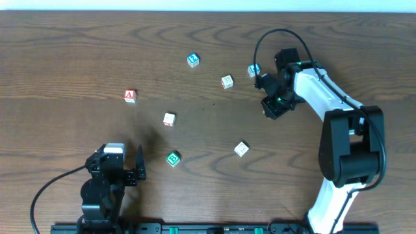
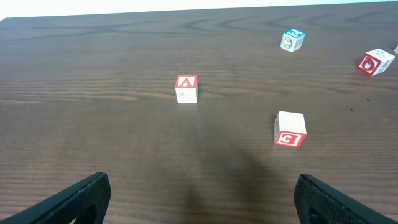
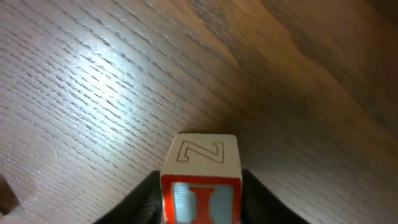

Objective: Spell out Ai2
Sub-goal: 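Lower the right gripper and close it on the red I block, then carry the I block left to table center and set it down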

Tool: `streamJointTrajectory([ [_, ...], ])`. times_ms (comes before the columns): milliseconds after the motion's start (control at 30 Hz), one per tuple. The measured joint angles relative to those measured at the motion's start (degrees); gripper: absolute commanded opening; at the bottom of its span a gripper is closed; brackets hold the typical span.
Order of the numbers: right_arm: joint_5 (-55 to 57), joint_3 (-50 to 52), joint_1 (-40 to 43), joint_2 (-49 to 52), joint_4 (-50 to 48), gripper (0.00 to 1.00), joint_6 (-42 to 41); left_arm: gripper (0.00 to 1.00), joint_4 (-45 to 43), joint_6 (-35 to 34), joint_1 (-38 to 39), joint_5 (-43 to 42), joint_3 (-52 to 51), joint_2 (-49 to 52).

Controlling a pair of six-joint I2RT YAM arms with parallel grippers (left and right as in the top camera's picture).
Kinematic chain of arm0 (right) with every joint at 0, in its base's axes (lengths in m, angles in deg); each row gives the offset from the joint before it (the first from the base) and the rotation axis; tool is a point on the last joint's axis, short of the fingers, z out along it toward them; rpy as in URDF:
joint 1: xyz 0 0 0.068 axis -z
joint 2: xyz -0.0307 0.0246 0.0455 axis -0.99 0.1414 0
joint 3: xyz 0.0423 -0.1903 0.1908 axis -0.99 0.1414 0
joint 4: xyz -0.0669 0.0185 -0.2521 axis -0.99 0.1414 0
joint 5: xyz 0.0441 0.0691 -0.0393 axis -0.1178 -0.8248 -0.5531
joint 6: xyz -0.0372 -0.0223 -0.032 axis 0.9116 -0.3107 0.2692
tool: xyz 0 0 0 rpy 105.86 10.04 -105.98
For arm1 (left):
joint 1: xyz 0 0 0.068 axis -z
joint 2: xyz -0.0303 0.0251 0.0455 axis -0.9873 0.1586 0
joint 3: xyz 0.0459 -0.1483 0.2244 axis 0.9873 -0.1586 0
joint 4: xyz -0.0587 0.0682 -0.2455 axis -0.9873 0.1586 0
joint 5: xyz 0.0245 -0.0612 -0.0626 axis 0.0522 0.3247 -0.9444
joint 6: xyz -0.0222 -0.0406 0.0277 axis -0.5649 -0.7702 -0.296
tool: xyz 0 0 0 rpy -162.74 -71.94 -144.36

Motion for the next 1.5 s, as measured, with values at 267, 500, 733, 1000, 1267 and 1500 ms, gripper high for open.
streamJointTrajectory([
  [267,0.15,0.00,-0.79,0.00,-0.35,0.22,-0.09,0.95,0.00,0.00,0.00,0.00,0.00,0.00],
  [500,0.28,0.00,-0.96,0.00,-0.37,0.13,-0.79,0.95,0.00,0.00,0.00,0.00,0.00,0.00],
  [733,0.15,-2.62,-4.28,0.26,-0.42,0.01,-7.28,0.95,0.00,0.00,0.00,0.00,0.00,0.00],
  [1000,1.42,-10.84,-13.57,0.37,-6.82,0.02,-30.05,0.95,0.00,0.00,0.00,0.00,0.00,0.00],
  [1267,11.85,-11.04,-27.12,0.37,-7.17,0.02,-49.51,0.95,0.00,0.00,0.00,0.00,0.00,0.00],
  [1500,18.32,-11.98,-31.01,0.37,-6.38,0.02,-58.14,0.95,0.00,0.00,0.00,0.00,0.00,0.00],
])
